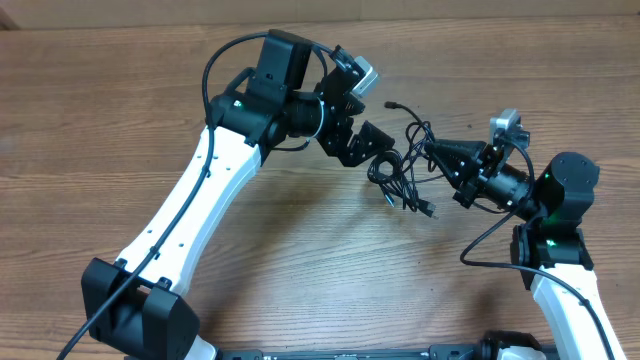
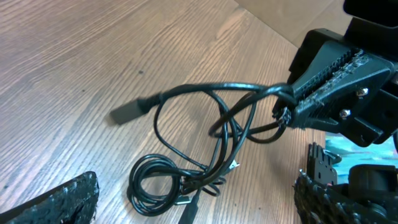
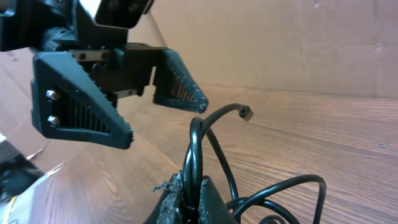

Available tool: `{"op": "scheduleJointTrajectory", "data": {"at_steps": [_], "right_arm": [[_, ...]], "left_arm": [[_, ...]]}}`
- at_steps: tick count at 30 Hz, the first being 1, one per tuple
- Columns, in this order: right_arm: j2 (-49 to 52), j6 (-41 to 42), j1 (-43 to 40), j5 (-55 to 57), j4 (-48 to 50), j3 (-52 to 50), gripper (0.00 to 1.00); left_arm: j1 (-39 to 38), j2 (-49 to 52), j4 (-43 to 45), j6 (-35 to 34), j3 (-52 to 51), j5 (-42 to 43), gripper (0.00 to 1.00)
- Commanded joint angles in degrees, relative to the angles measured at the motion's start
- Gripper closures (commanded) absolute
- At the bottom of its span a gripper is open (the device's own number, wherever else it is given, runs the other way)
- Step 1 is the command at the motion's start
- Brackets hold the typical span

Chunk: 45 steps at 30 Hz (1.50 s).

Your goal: Untangle cables

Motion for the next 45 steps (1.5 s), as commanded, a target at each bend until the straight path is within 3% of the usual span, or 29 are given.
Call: {"op": "scheduleJointTrajectory", "data": {"at_steps": [1,9,16,19,22,24,39,41,45], "right_arm": [[-0.98,0.26,-0.07,-2.82,0.79,0.83,0.96],[-0.98,2.03,-0.07,-3.06,1.05,0.83,0.96],[-0.98,3.28,-0.07,-8.26,5.99,0.83,0.96],[-0.98,3.28,-0.07,-8.5,6.36,0.83,0.96],[-0.98,3.28,-0.07,-8.94,6.4,0.81,0.96],[-0.98,3.28,-0.07,-9.62,6.38,0.83,0.96],[-0.98,3.23,-0.07,-9.97,5.01,0.81,0.96],[-0.98,3.23,-0.07,-9.94,4.66,0.81,0.96],[-0.98,3.23,-0.07,-9.9,3.72,0.81,0.96]], "left_arm": [[-1.92,0.57,0.52,-1.05,-0.39,0.55,0.0],[-4.57,0.57,1.07,-1.05,-0.39,0.5,0.0],[-5.62,0.57,1.81,-1.05,-0.39,0.04,0.06],[-5.62,0.57,2.29,-1.05,-0.39,0.04,0.42],[-5.62,0.57,3.06,-1.05,-0.39,0.09,0.69],[-5.62,0.57,3.65,-1.05,-0.39,0.09,0.94],[-5.55,0.57,3.93,-1.51,-0.39,-0.7,0.96],[-5.49,0.57,4.02,-4.68,-0.39,-3.54,0.96],[-4.52,0.57,3.52,-19.3,-0.39,-15.15,0.95]]}}
